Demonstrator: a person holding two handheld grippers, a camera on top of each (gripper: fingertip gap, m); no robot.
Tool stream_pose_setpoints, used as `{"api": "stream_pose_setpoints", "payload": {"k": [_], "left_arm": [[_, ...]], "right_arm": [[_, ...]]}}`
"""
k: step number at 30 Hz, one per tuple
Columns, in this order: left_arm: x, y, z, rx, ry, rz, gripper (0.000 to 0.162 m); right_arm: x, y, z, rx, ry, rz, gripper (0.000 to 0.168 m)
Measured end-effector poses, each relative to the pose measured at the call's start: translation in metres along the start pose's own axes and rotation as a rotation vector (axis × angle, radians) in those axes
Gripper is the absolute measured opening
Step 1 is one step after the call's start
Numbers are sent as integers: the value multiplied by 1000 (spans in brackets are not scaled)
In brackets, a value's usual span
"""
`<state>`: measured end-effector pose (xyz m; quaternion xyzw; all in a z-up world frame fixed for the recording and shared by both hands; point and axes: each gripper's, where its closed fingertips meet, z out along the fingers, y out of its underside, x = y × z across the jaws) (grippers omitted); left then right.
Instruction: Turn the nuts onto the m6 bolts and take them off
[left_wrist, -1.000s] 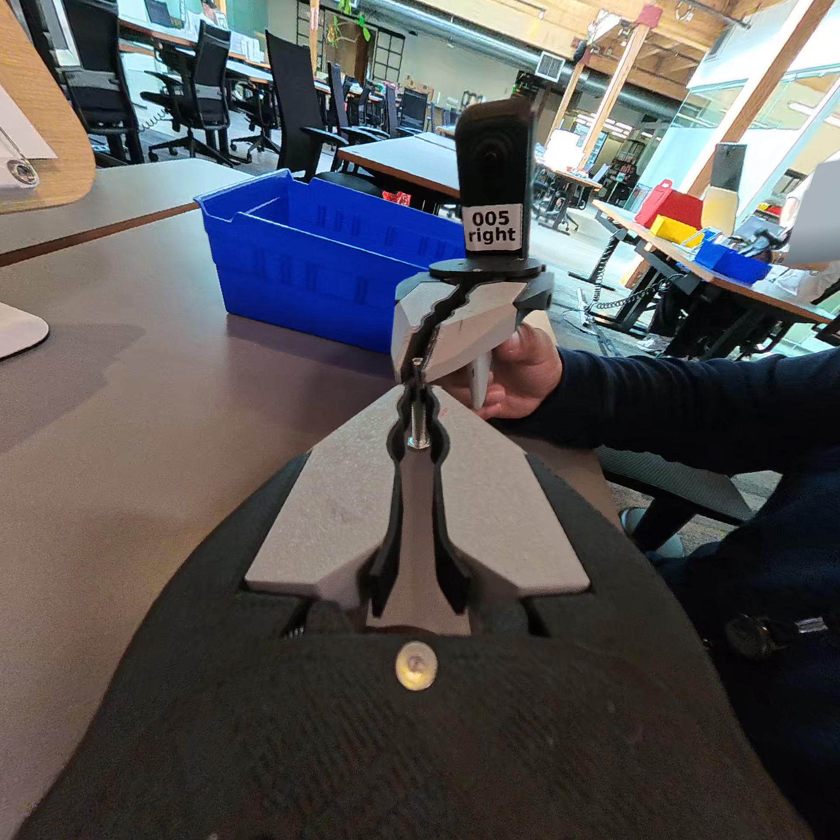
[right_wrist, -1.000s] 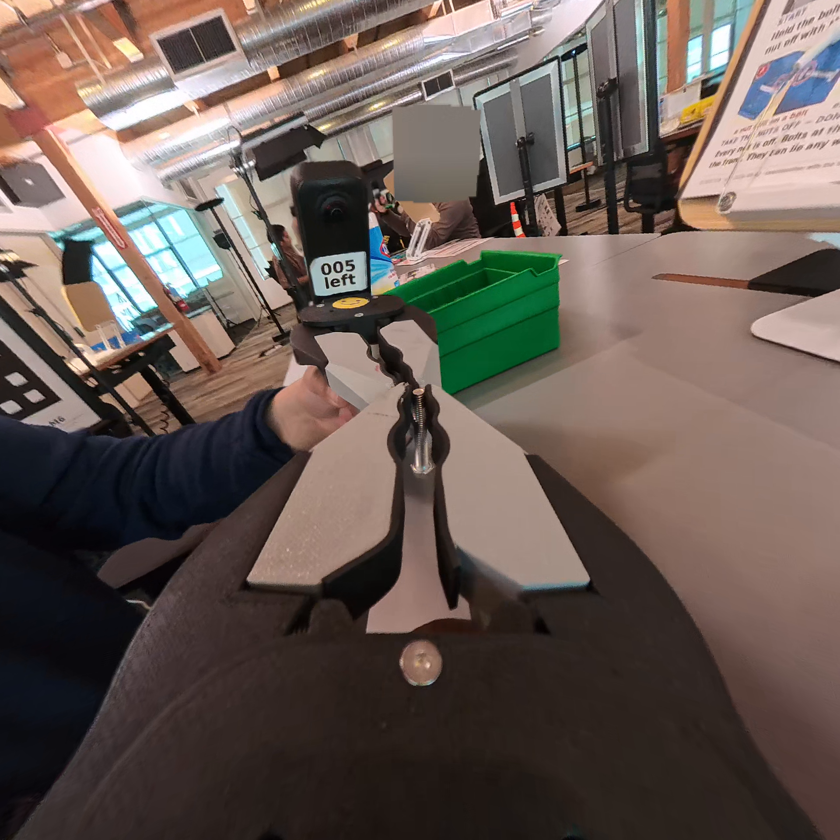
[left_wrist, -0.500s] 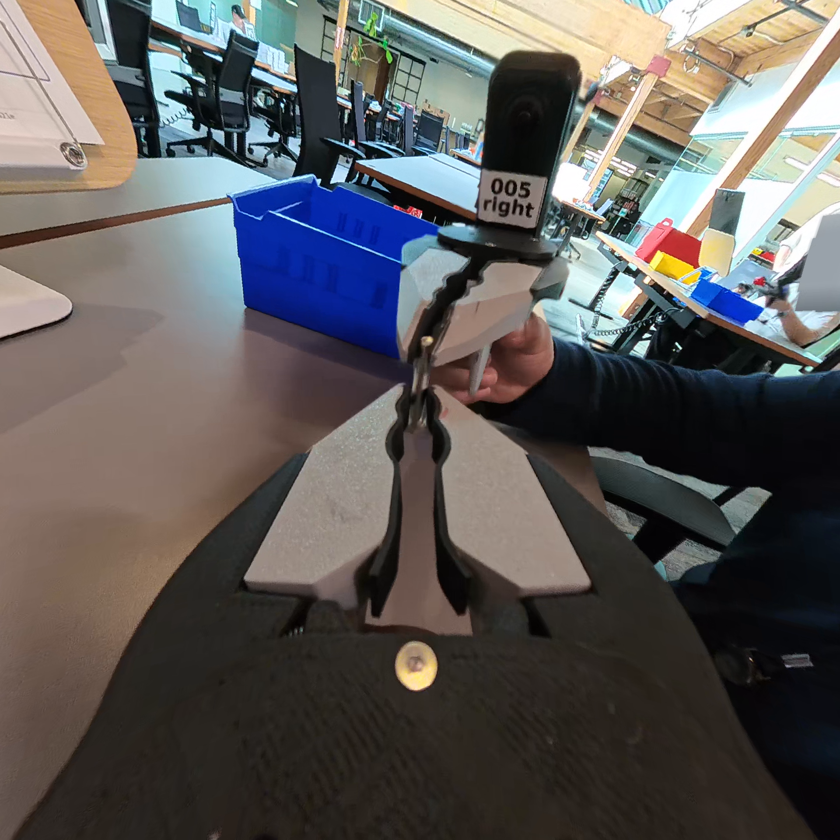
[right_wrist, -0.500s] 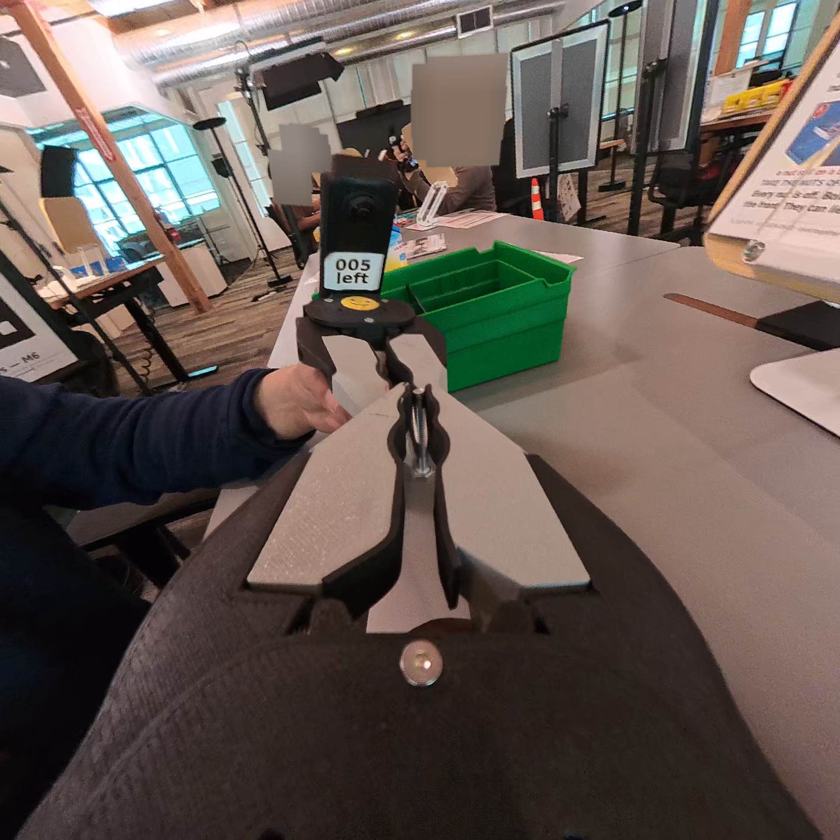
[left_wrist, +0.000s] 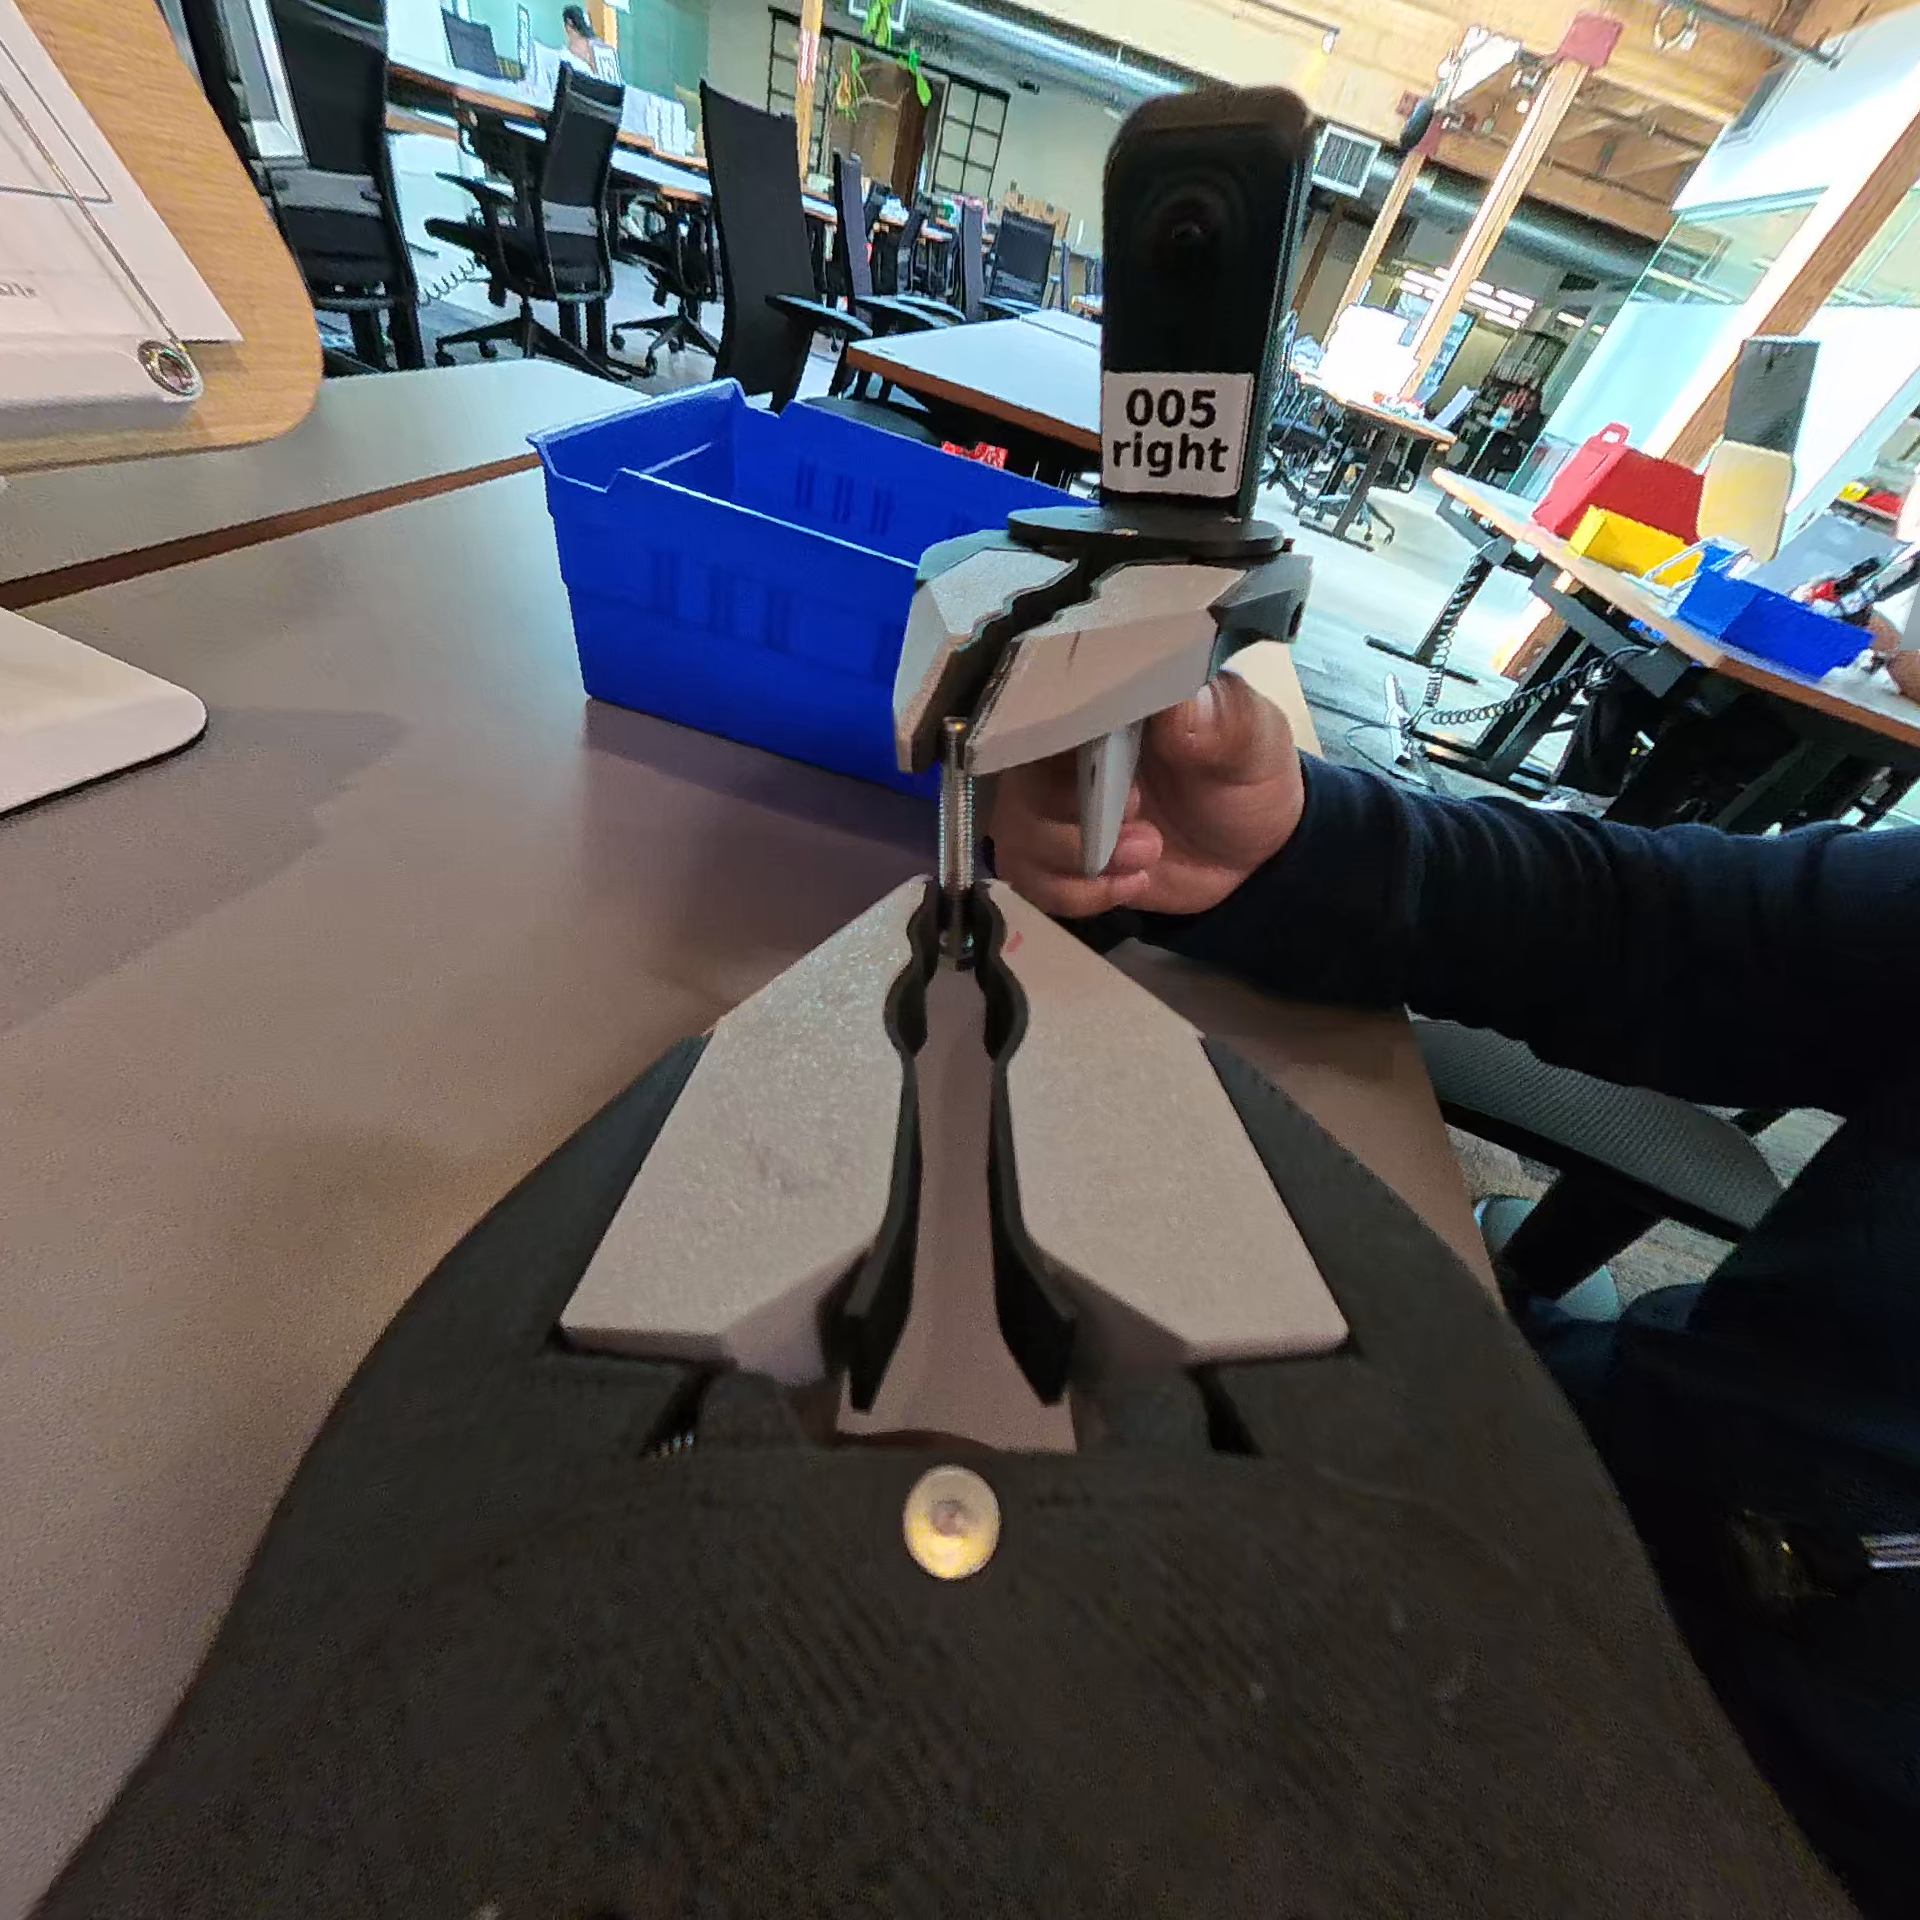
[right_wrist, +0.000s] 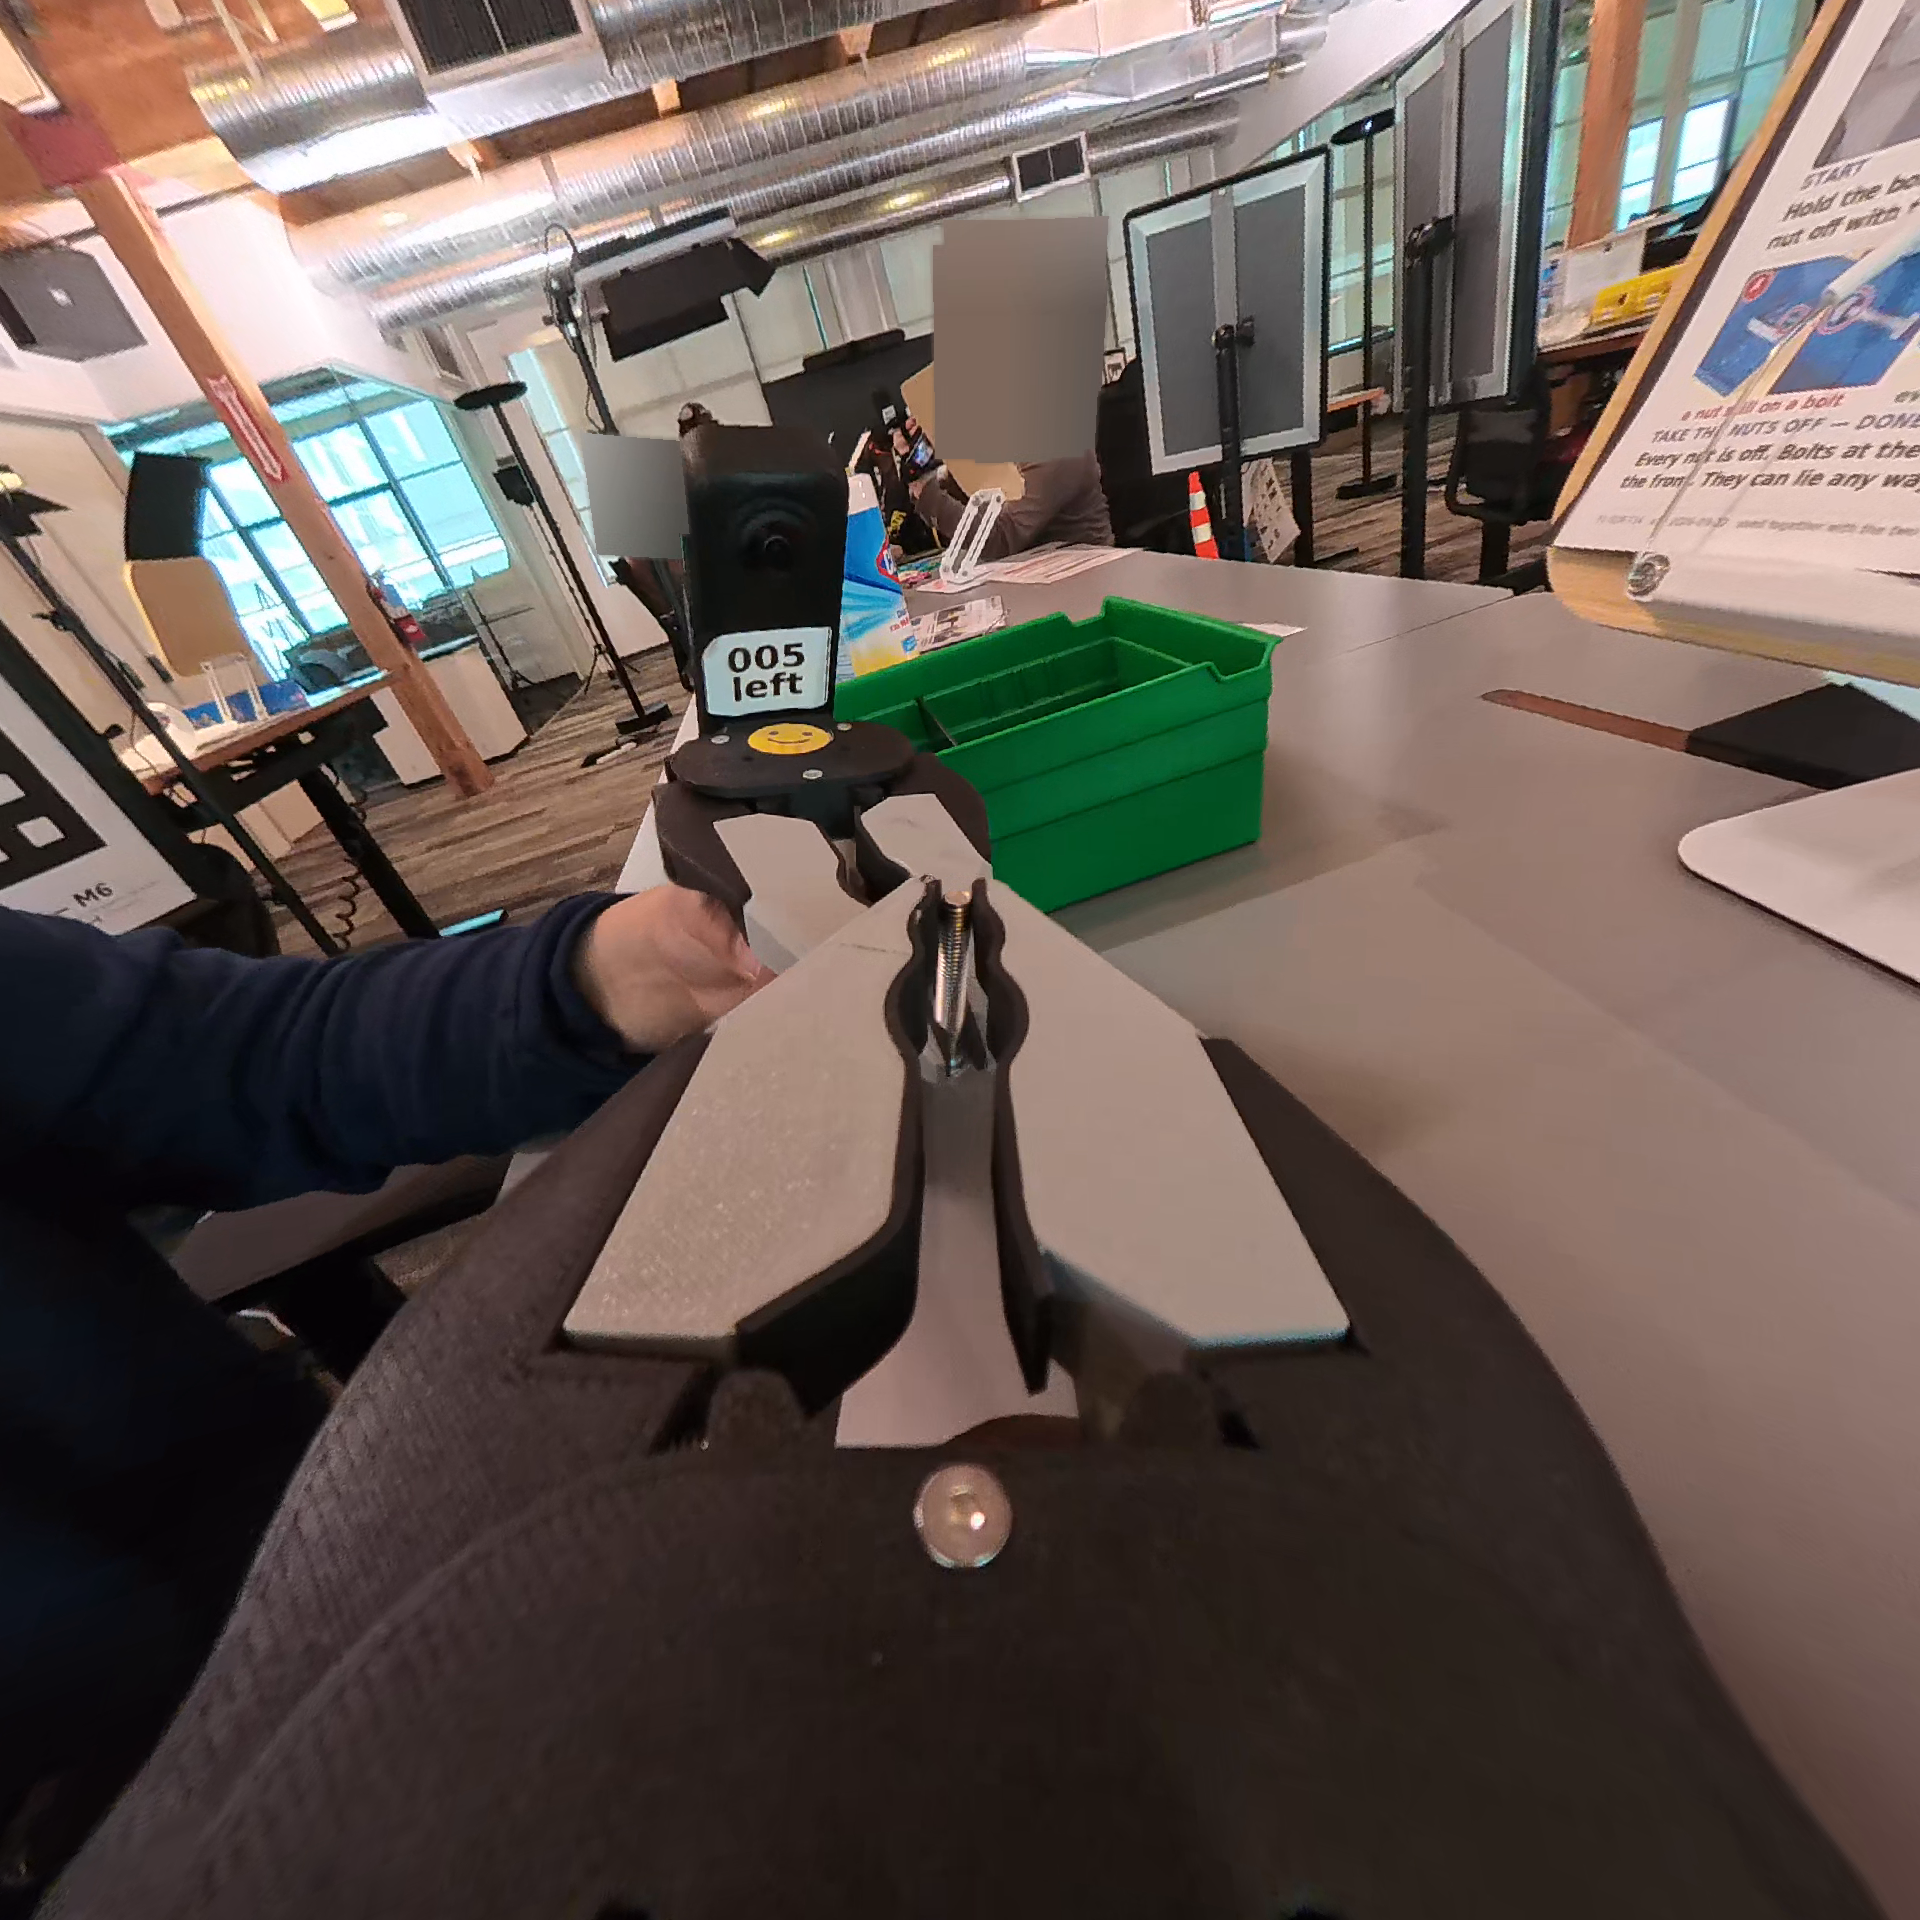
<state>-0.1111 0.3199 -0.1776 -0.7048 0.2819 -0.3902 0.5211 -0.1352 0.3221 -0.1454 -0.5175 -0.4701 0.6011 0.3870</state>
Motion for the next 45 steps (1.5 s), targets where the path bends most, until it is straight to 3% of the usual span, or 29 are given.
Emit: {"api": "stream_pose_setpoints", "payload": {"k": [7,12,14,18,45], "left_arm": [[-8,-3,-4,47,19,-120,3],[-7,-2,-5,47,43,-151,3],[-4,-1,-4,37,55,-143,3],[1,6,1,3,73,-143,4],[-2,6,1,11,76,-180,3]], "right_arm": [[11,-8,-9,58,15,88,13],[10,2,-3,9,10,98,25],[7,8,1,-21,-2,96,24],[1,16,5,-59,-12,65,2],[2,22,9,-74,-14,129,2]]}}
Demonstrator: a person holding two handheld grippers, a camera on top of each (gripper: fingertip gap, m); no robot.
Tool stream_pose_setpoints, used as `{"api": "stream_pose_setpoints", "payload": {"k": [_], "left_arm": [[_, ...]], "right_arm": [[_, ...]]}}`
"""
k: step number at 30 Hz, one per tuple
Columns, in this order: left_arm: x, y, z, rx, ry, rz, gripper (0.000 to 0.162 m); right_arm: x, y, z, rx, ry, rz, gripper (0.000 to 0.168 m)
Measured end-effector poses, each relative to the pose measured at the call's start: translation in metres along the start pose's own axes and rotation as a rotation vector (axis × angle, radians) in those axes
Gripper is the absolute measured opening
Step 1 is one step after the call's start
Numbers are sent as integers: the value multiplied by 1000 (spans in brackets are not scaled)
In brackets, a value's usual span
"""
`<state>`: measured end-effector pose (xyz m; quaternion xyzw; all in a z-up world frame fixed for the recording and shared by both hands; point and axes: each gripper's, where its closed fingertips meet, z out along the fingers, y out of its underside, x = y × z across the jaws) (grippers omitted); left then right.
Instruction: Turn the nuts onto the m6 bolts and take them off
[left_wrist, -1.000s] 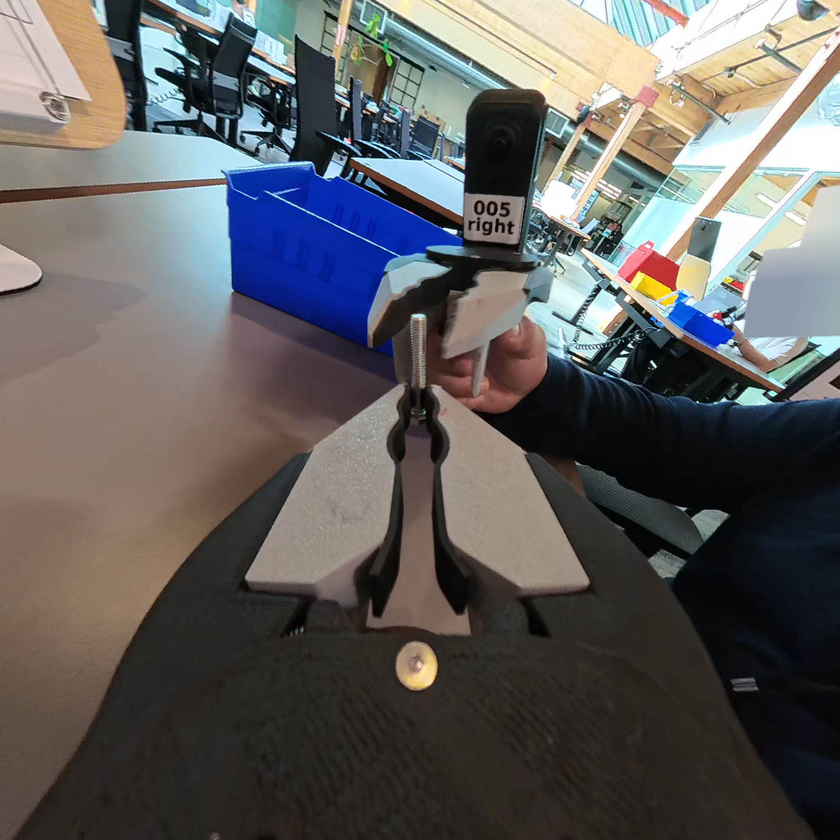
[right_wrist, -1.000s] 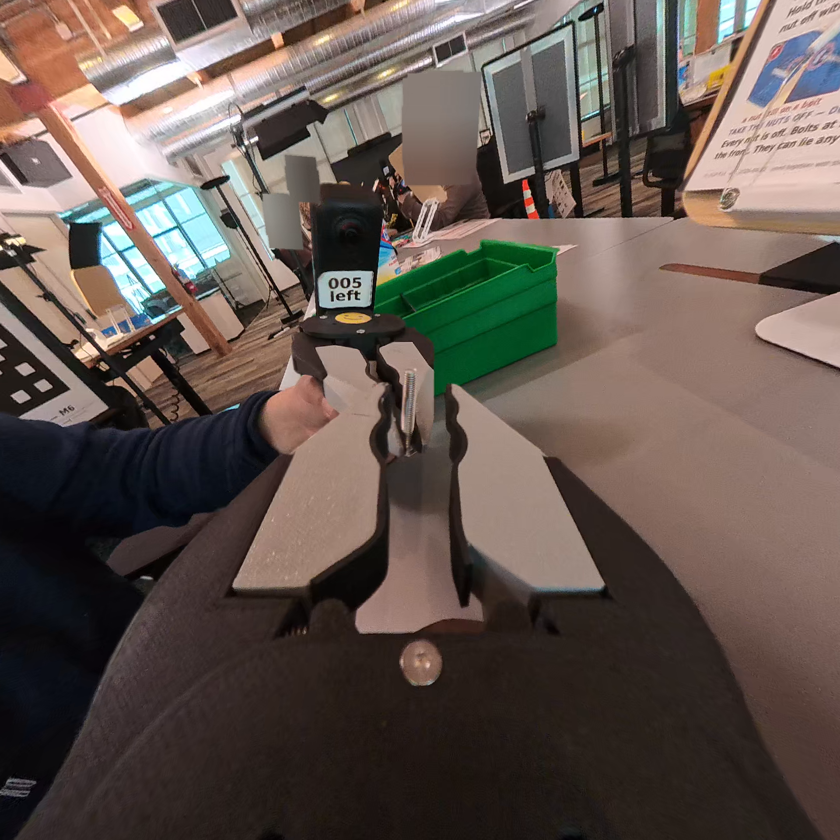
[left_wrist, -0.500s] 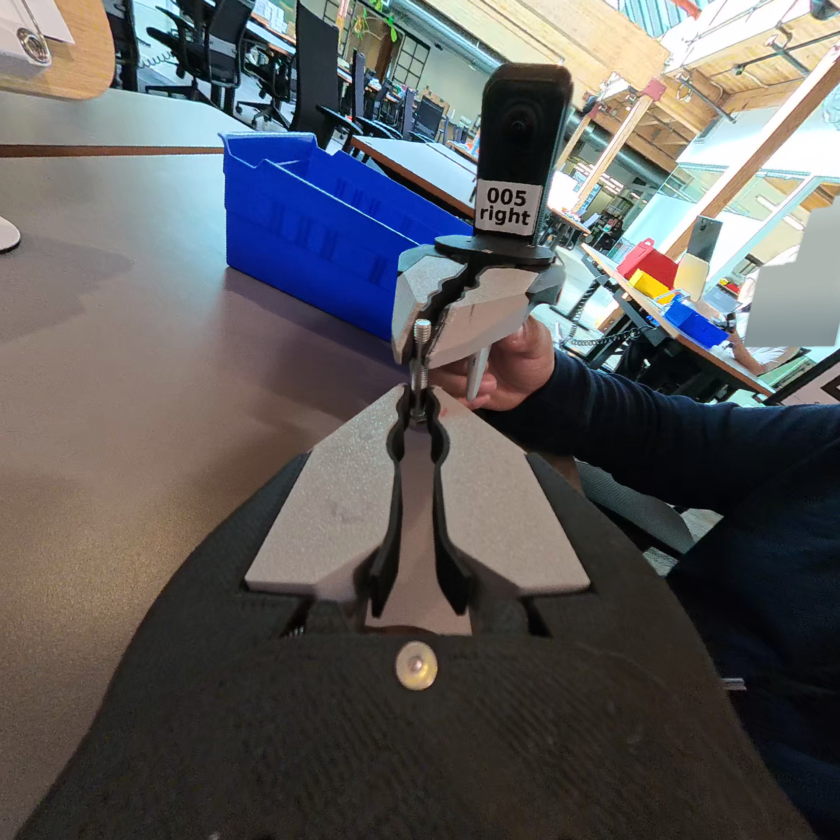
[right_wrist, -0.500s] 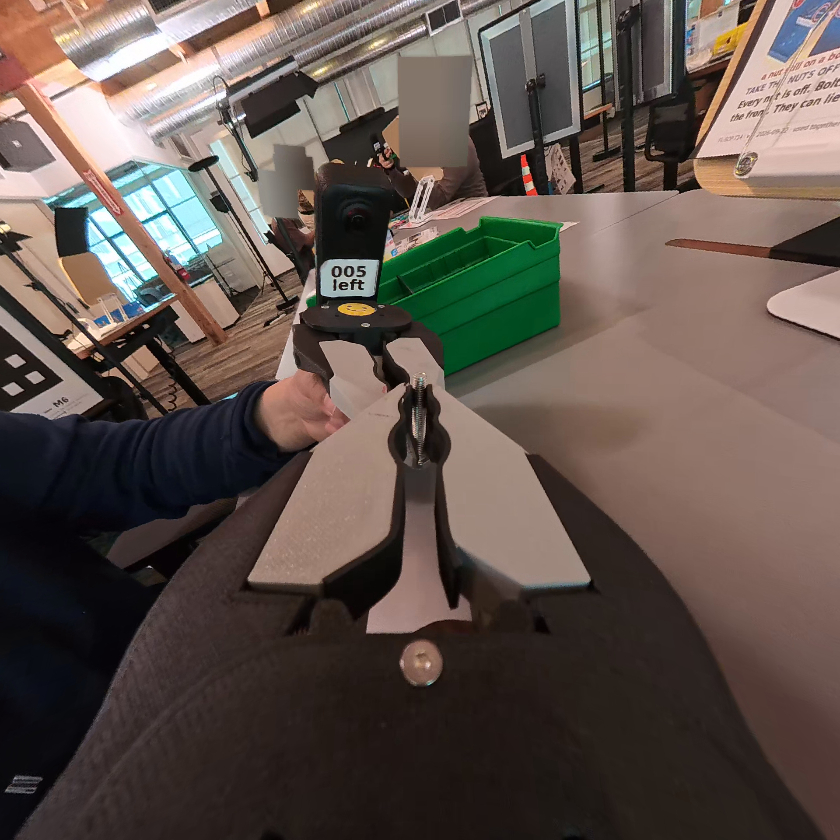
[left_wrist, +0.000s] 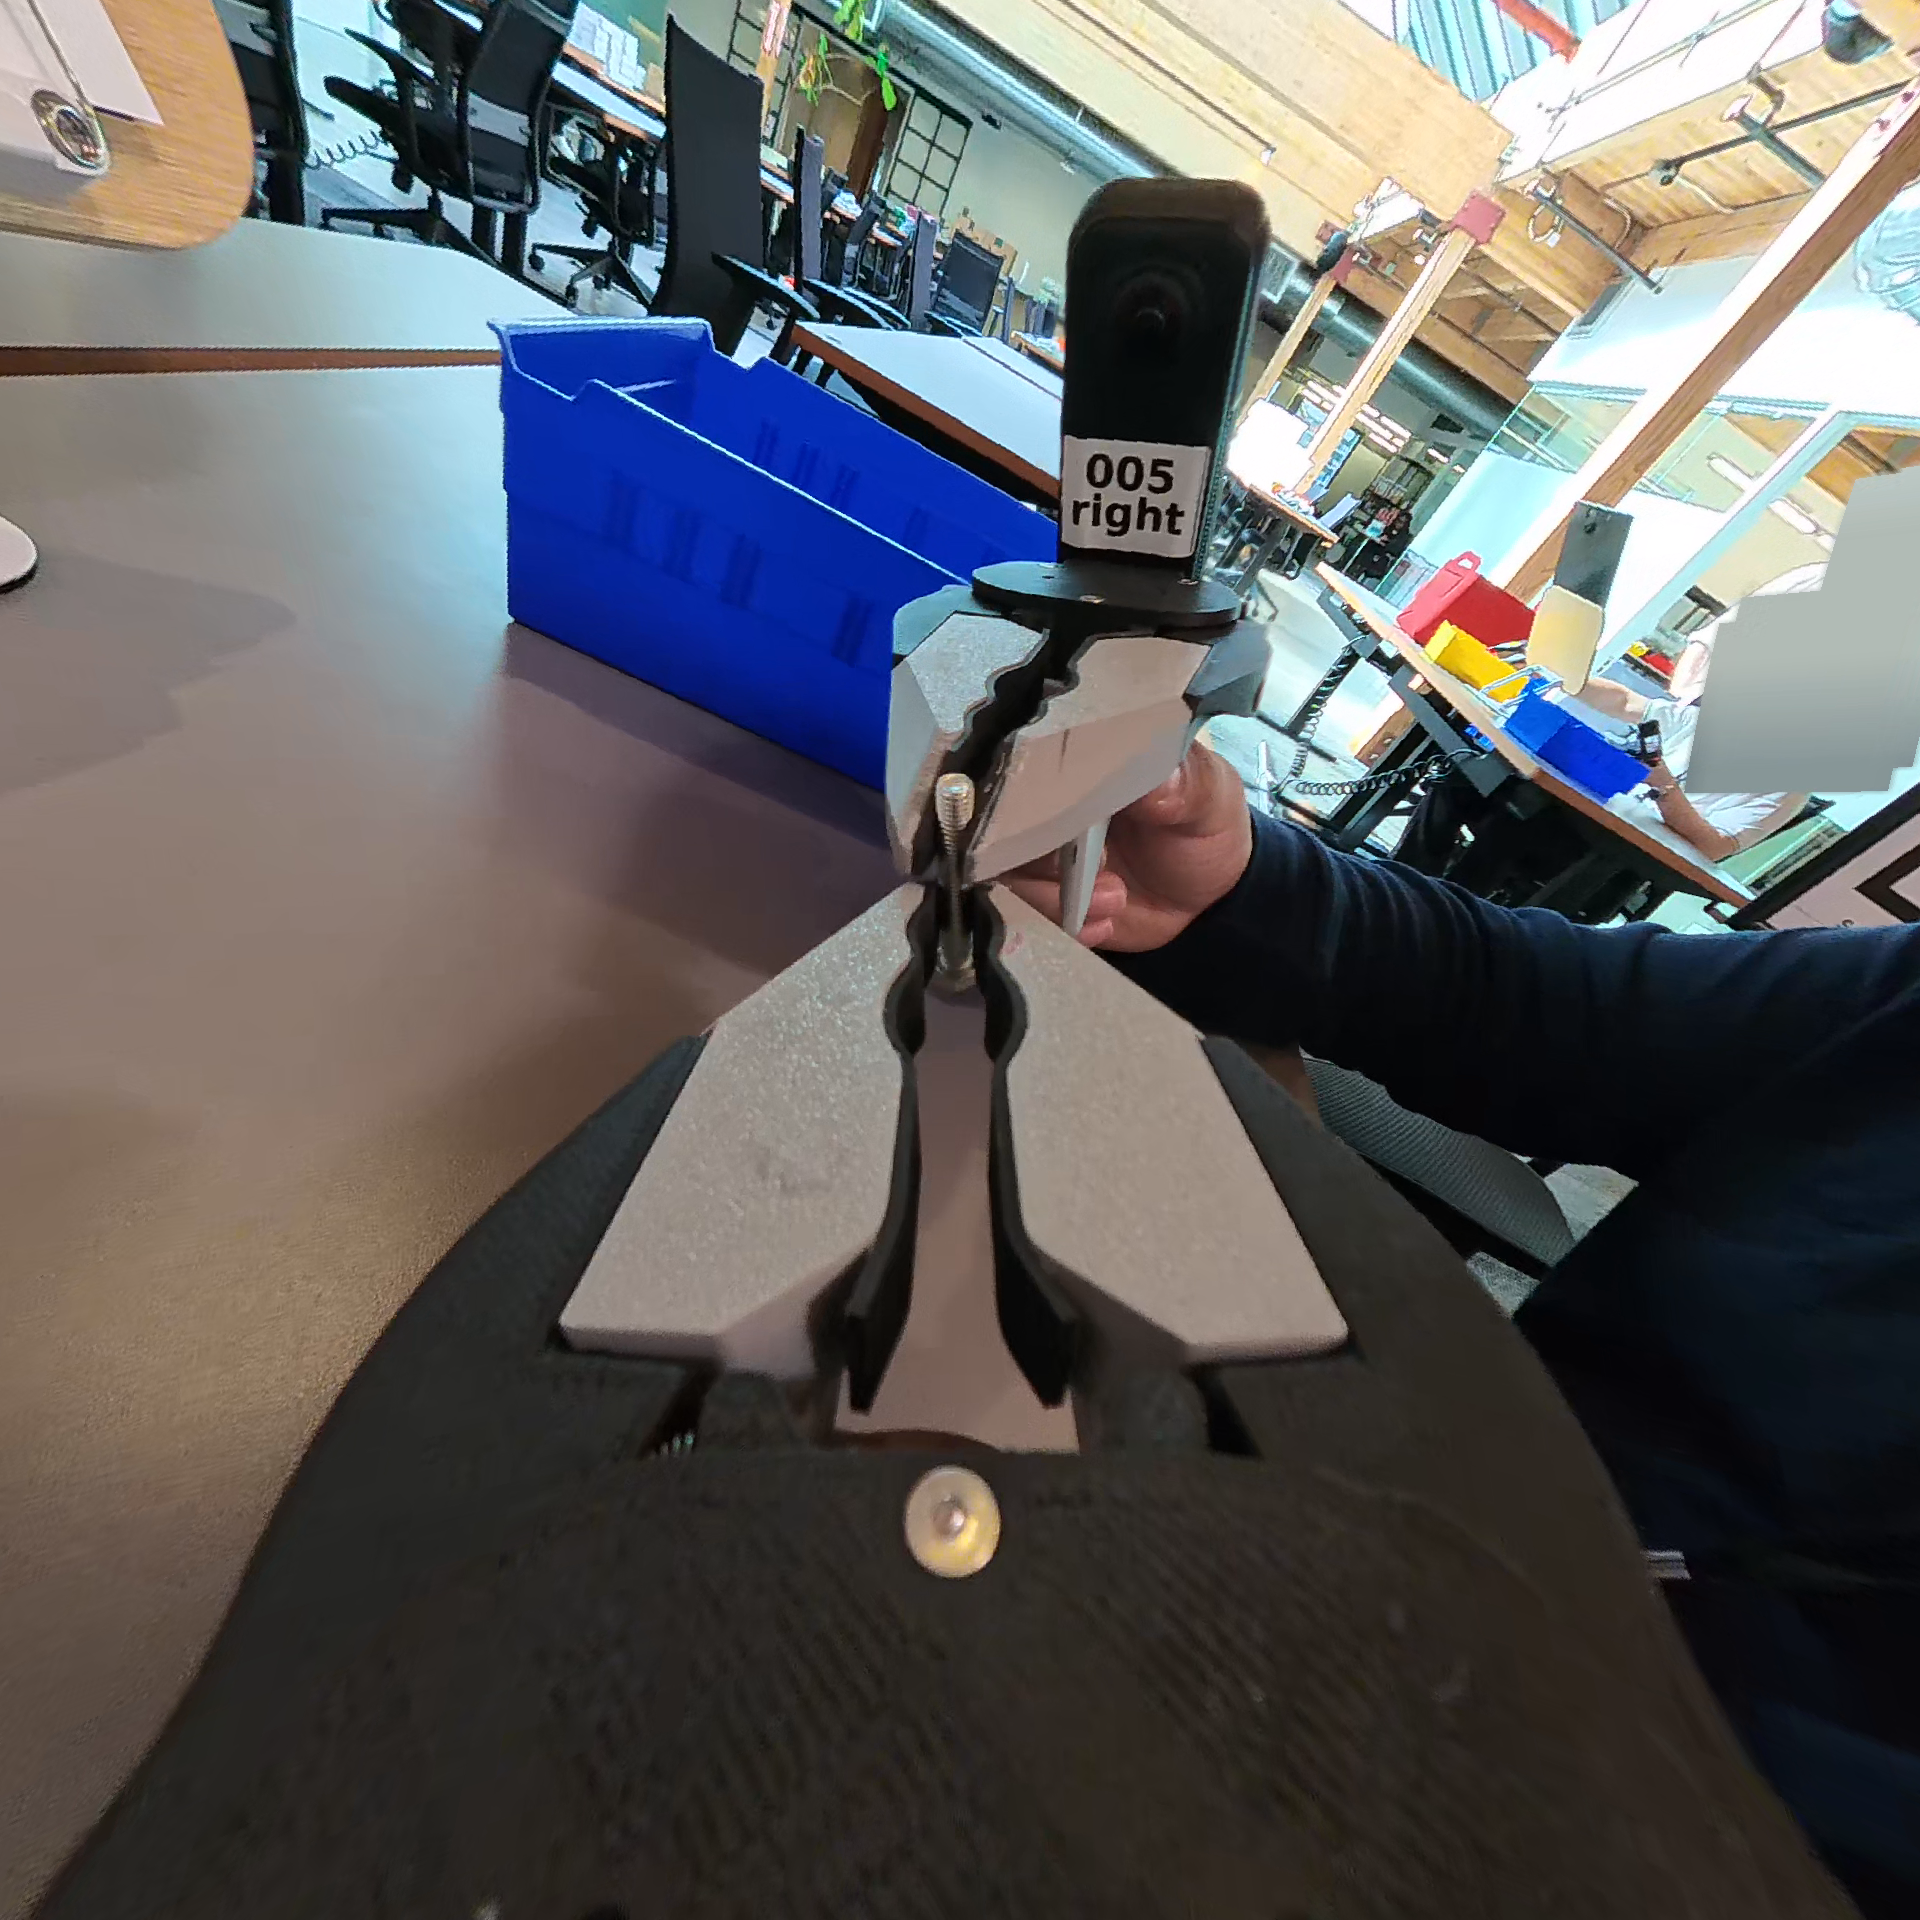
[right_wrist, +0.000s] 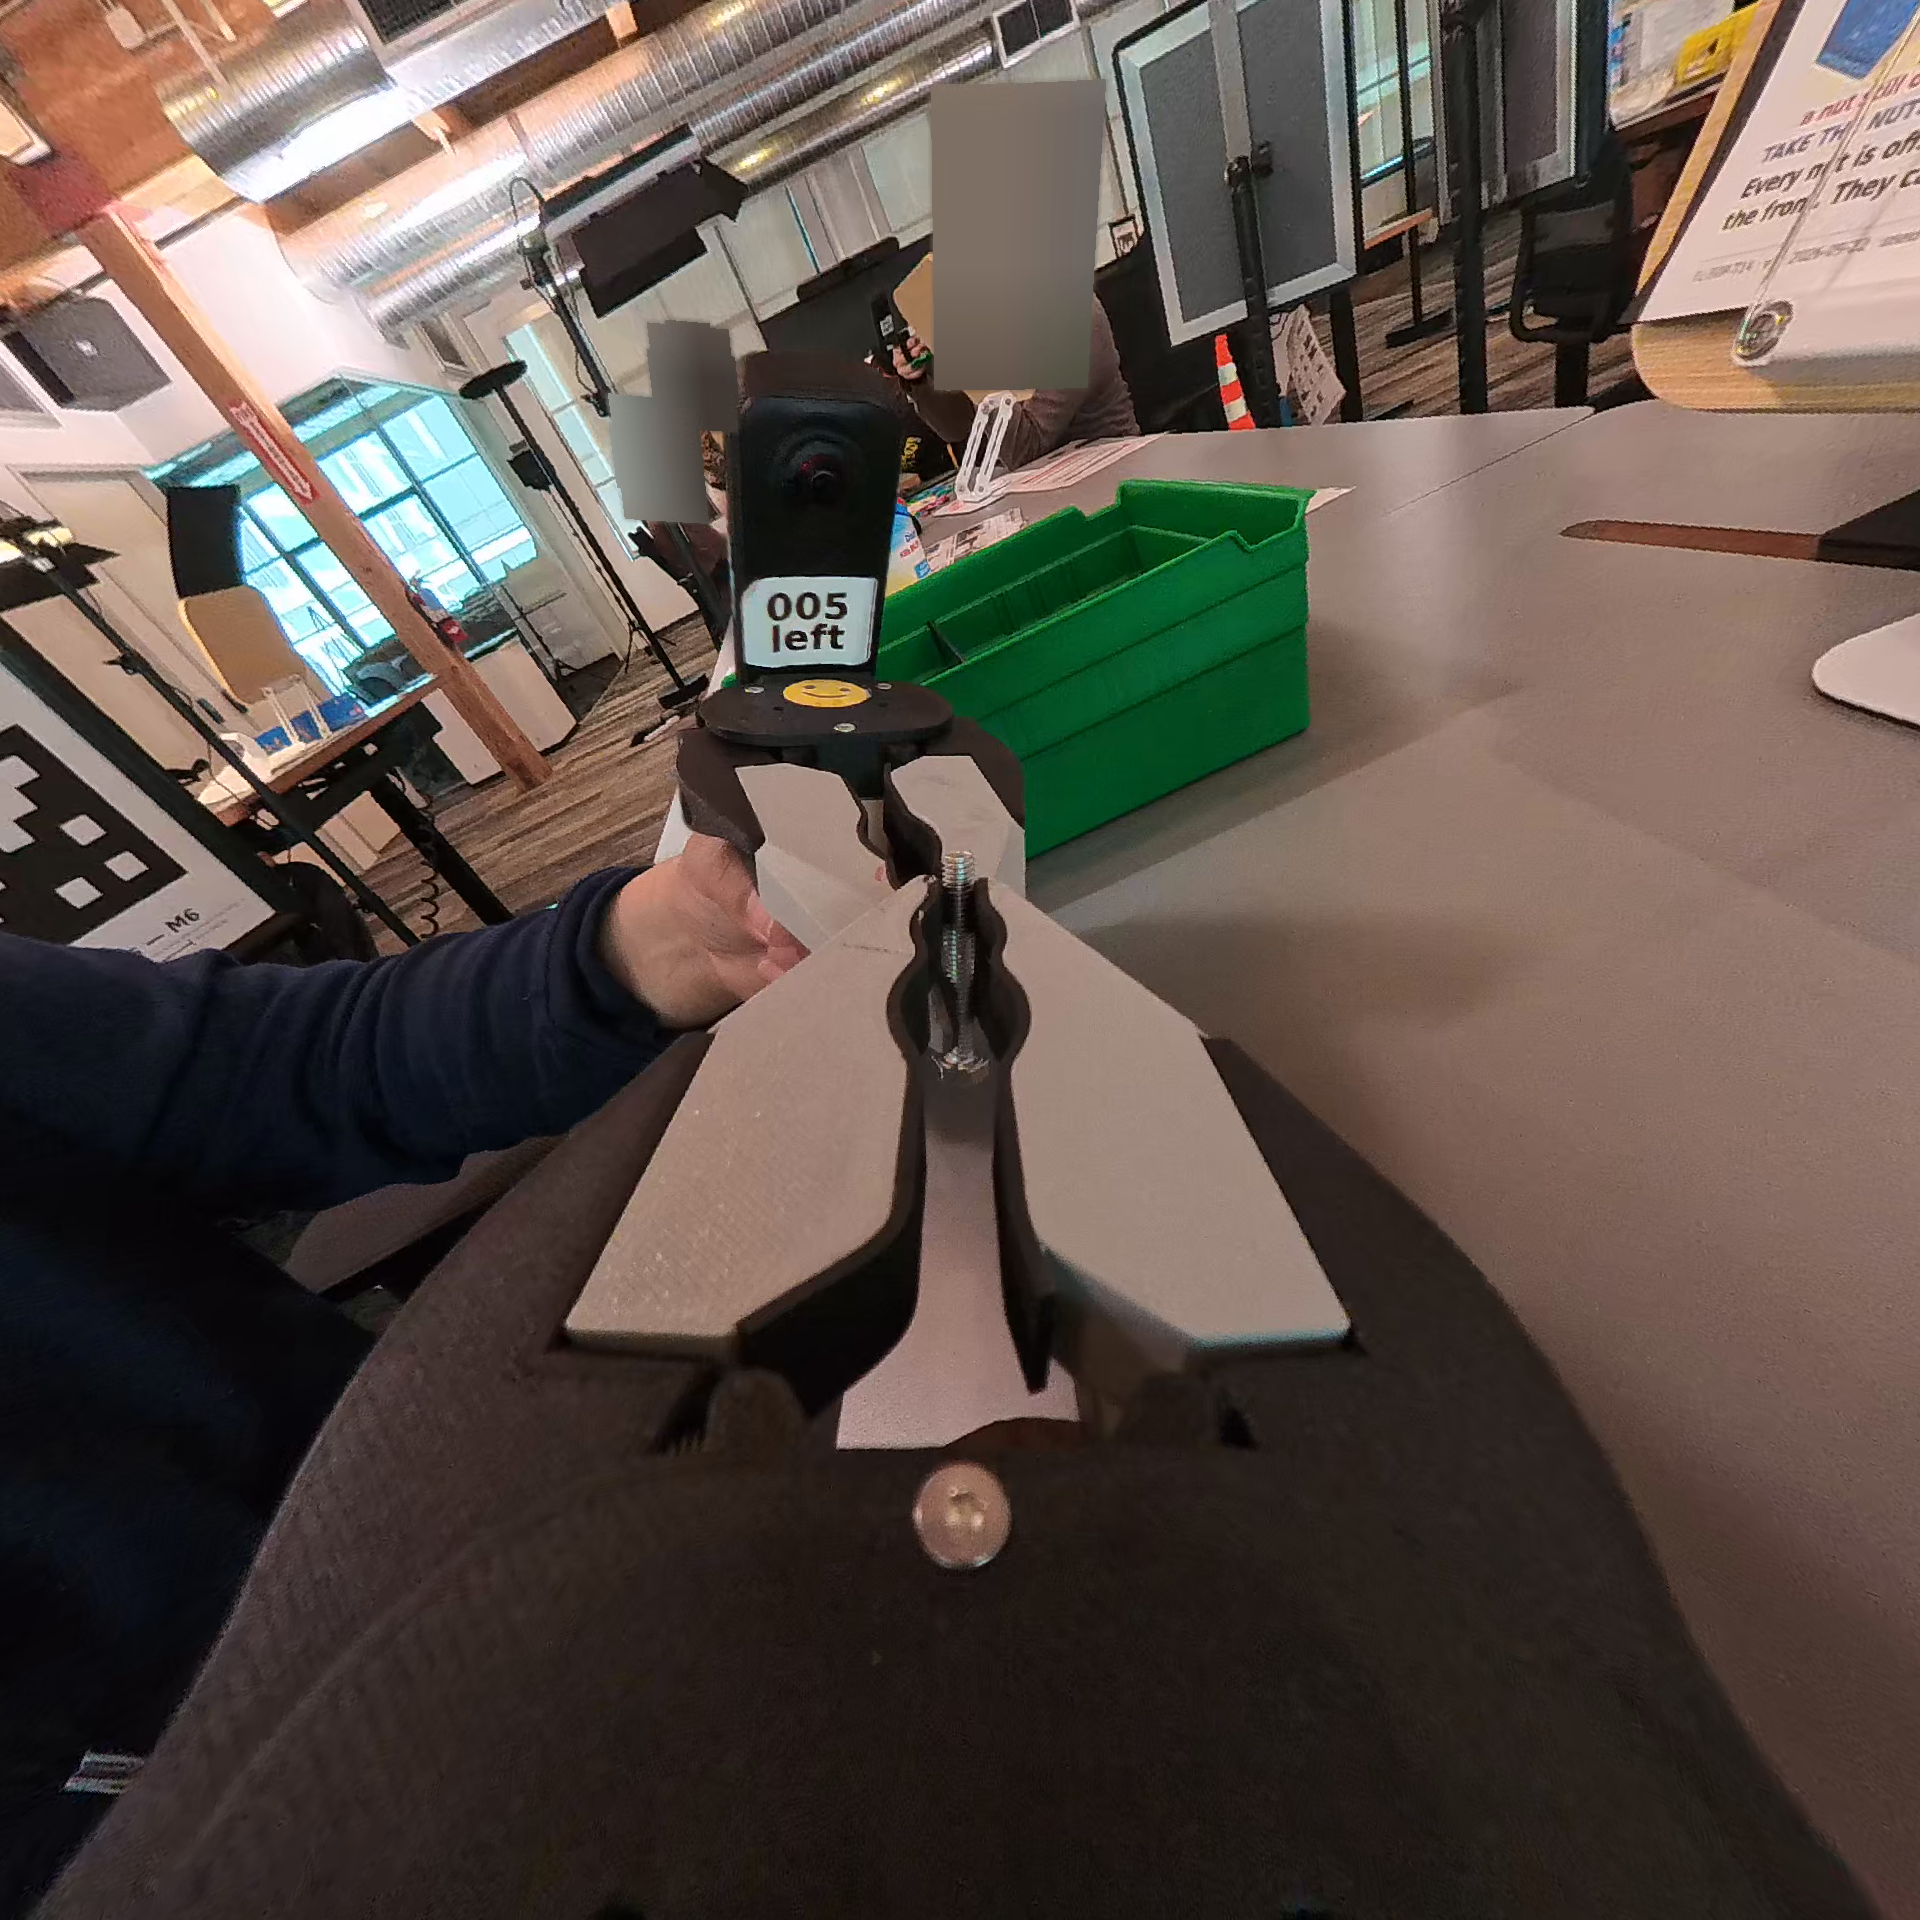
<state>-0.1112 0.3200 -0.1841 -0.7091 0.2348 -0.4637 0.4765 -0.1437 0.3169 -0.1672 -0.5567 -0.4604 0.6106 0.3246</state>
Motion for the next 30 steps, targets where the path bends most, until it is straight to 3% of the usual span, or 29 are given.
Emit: {"api": "stream_pose_setpoints", "payload": {"k": [22,27,30], "left_arm": [[-6,5,-2,-58,-65,79,3],[-23,-2,-14,-32,-170,139,3],[-37,-8,-25,-17,-266,185,3]], "right_arm": [[2,1,0,-7,8,-15,3],[13,-1,-5,4,57,-12,14],[21,22,-1,-135,112,-78,12]]}}
